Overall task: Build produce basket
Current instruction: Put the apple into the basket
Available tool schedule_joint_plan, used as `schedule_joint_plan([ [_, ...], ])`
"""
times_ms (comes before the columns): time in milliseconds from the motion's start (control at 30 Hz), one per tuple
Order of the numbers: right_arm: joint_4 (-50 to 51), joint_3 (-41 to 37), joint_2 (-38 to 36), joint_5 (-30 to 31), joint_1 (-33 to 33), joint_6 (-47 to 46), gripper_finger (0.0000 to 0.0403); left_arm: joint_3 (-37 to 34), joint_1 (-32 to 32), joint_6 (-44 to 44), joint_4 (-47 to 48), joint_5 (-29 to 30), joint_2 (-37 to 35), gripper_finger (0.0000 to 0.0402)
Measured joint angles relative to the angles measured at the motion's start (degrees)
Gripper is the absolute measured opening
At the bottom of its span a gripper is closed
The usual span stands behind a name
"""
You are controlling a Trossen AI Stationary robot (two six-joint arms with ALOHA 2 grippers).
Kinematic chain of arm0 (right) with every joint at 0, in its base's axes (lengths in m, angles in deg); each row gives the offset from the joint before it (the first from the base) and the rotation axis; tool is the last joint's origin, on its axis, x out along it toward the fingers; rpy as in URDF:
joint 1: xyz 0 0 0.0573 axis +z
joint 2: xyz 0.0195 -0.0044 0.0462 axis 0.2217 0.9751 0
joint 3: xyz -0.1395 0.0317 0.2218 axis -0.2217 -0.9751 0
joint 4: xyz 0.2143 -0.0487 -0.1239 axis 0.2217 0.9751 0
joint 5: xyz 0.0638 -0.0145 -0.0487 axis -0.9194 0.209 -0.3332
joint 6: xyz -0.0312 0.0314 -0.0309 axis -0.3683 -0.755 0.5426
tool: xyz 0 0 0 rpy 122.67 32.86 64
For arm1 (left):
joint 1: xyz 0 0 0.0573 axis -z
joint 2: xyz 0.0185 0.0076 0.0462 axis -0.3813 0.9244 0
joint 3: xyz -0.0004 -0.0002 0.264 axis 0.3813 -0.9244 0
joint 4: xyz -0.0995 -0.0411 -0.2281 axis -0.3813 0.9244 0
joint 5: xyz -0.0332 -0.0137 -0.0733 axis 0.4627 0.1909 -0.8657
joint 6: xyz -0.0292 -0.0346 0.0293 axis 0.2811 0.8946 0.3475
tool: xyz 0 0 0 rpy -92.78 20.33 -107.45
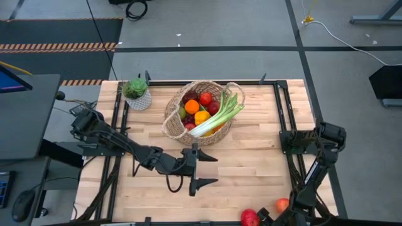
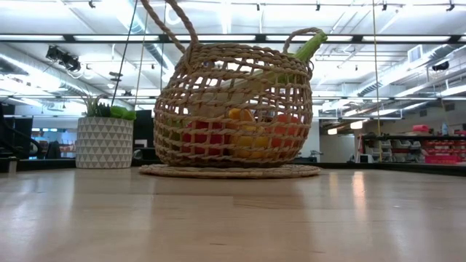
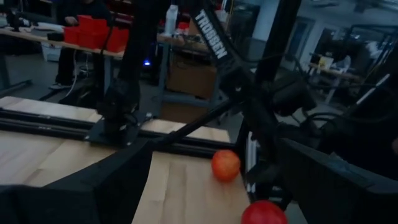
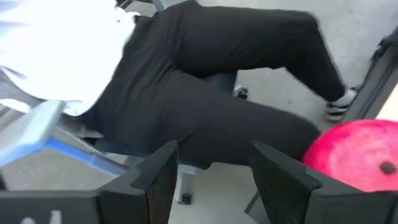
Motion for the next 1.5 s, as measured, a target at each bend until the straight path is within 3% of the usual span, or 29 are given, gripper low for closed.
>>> schedule_joint_plan([
  [400,3.8,0.0,1.8,4.0,-1.9,3.2,0.0205,0.0,0.8,1.4,-2.7,2.3,1.5,0.0354],
  [600,18.6,0.0,-1.5,26.8,-3.1,-0.5,0.0205,0.0,1.8,1.2,-2.8,3.4,1.5,0.0354],
  [767,18.1,0.0,-7.9,34.9,-2.5,1.2,0.0205,0.0,1.8,0.6,-3.3,3.4,1.5,0.0354],
  [900,17.6,0.1,-11.4,34.5,-1.7,0.7,0.0205,0.0,1.6,0.6,-3.3,3.4,1.5,0.0354],
  [1167,17.7,0.1,-8.4,21.8,-3.5,-3.9,0.0205,0.0,1.7,0.4,-3.3,3.4,1.5,0.0354],
  [1500,22.8,0.0,-2.5,19.9,-8.5,0.0,0.0205,0.0,1.7,0.4,-3.4,3.4,1.5,0.0354],
])
